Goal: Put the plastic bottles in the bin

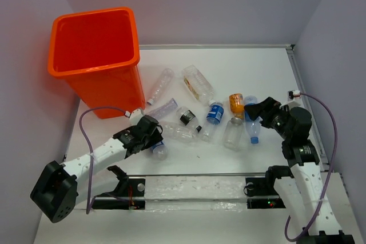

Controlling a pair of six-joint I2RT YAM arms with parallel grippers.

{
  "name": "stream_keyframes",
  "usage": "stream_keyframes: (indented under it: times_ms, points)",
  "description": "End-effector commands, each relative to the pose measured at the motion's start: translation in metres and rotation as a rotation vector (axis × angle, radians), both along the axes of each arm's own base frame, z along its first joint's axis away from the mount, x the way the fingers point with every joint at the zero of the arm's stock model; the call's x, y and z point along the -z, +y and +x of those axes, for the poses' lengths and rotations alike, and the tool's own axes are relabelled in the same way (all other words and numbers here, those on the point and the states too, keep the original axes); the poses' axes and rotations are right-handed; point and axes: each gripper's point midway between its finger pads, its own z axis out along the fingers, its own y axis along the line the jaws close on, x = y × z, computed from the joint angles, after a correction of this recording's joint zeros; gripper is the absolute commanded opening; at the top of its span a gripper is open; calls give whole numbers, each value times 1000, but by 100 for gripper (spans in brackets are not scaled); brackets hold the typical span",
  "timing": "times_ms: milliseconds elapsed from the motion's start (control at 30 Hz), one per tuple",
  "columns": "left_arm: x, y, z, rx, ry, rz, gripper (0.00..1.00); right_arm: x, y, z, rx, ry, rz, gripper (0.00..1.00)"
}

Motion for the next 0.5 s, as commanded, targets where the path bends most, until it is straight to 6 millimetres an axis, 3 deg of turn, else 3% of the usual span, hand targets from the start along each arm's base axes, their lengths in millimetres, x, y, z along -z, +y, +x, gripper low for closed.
stream_keyframes:
  times_ms: [0, 100, 200, 233, 300, 333, 433, 467]
  points:
    - [-20, 2, 6, 2, -80, -16, 34, 24, -29, 18, 167, 71, -73, 100]
    - [-48, 1, 3, 40, -116, -42, 29, 49, -58, 30, 323, 156, -137, 100]
    - [-97, 0, 5, 67, -203, -76, 29, 67, -79, 39, 430, 239, -198, 100]
    - [-130, -3, 11, 69, -266, -110, 29, 71, -82, 42, 445, 257, -208, 100]
    - [-164, 2, 13, 71, -332, -112, 29, 76, -90, 47, 482, 283, -235, 100]
    - [-202, 1, 19, 81, -410, -129, 29, 86, -90, 52, 475, 318, -256, 100]
    - [-254, 4, 34, 75, -519, -103, 29, 88, -87, 65, 442, 341, -284, 100]
    - [-294, 4, 39, 81, -607, -116, 29, 93, -85, 73, 419, 371, -294, 100]
